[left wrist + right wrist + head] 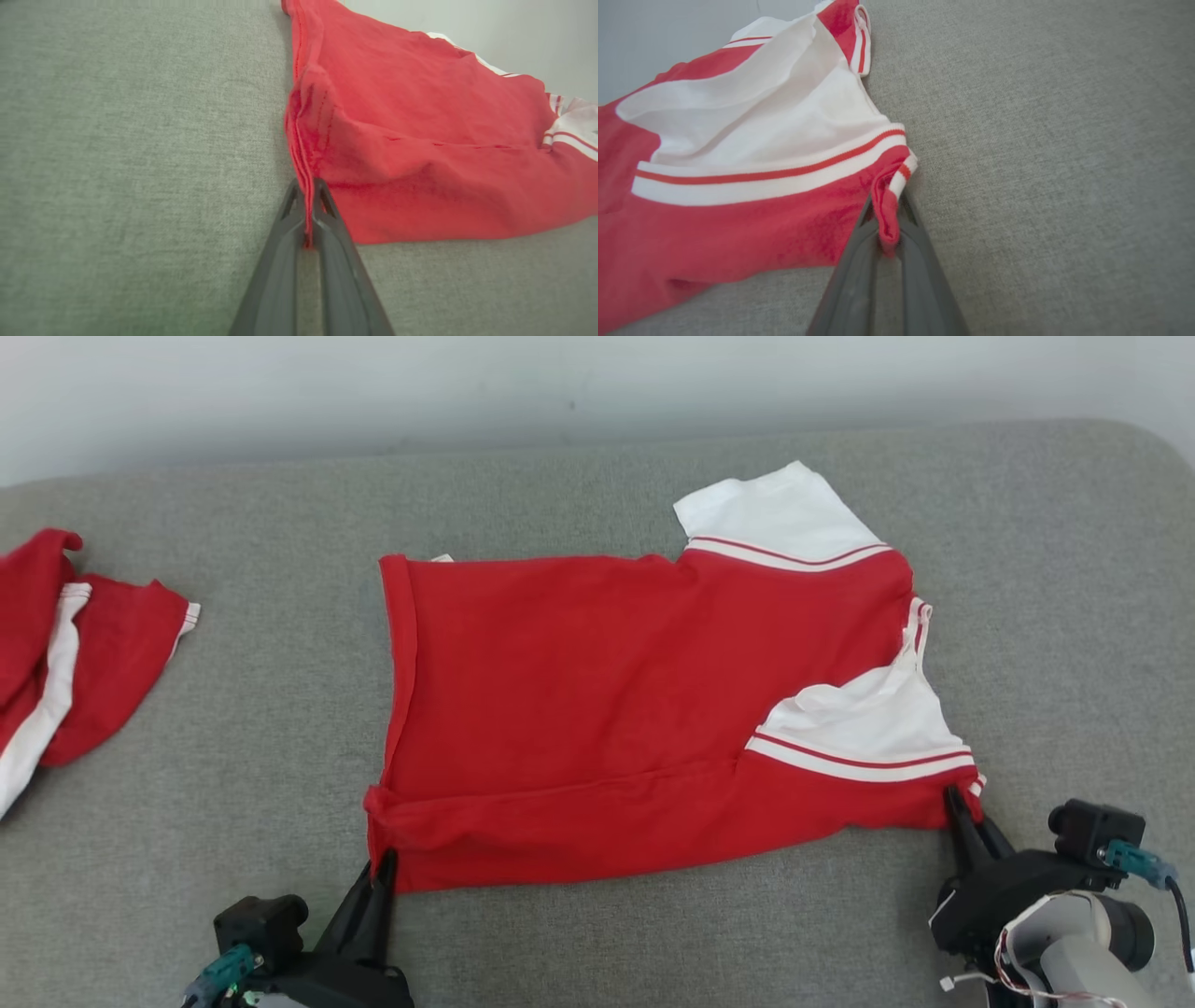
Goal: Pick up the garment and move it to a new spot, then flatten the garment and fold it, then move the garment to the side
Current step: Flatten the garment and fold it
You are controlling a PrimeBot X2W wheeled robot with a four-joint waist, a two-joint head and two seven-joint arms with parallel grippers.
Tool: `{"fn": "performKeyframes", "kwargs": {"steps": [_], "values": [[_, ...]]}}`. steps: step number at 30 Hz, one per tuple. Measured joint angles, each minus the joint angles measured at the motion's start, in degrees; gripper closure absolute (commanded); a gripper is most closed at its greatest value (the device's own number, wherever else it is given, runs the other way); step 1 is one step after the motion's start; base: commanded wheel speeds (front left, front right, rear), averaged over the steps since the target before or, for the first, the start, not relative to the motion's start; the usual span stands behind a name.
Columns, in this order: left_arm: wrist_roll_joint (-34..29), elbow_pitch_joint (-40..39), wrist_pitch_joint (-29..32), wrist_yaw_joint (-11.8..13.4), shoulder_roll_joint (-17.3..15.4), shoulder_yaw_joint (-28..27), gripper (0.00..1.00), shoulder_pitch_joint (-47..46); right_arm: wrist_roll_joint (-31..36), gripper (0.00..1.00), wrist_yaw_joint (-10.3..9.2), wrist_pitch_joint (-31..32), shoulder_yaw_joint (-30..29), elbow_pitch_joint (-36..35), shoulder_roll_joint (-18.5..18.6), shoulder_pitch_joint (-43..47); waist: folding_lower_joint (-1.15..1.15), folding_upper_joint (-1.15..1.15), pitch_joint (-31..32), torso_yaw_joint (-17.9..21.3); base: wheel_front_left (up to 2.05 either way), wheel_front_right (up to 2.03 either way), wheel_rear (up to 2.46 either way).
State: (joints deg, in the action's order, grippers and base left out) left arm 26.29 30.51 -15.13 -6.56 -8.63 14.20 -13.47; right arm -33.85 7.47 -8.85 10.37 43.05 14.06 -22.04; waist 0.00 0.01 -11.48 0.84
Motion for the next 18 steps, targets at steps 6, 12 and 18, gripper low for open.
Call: {"fn": "performKeyframes", "kwargs": {"steps": [6, 12, 18], "values": [[-0.1, -3.0, 0.0, -0.1, 0.2, -1.1, 1.00, 3.8, -2.7, 1.00, 0.00, -1.4, 1.7, -2.7, 1.4, 4.0, 0.00, 0.00, 3.3, -0.4, 0.00, 0.00, 0.00], [-0.2, -6.5, 0.0, -0.2, -0.4, -1.9, 1.00, 9.1, -4.7, 1.00, 0.00, -0.4, 1.2, -10.6, 3.5, 11.5, -0.01, 0.00, 6.6, -0.5, 0.00, 0.00, 0.00], [0.0, -9.6, 0.0, 1.5, -1.0, -3.1, 1.00, 15.5, -4.8, 1.00, 0.11, 4.9, -2.3, -18.6, 4.4, 21.0, -0.01, -0.01, 8.6, 0.3, 0.00, 0.00, 0.00]]}}
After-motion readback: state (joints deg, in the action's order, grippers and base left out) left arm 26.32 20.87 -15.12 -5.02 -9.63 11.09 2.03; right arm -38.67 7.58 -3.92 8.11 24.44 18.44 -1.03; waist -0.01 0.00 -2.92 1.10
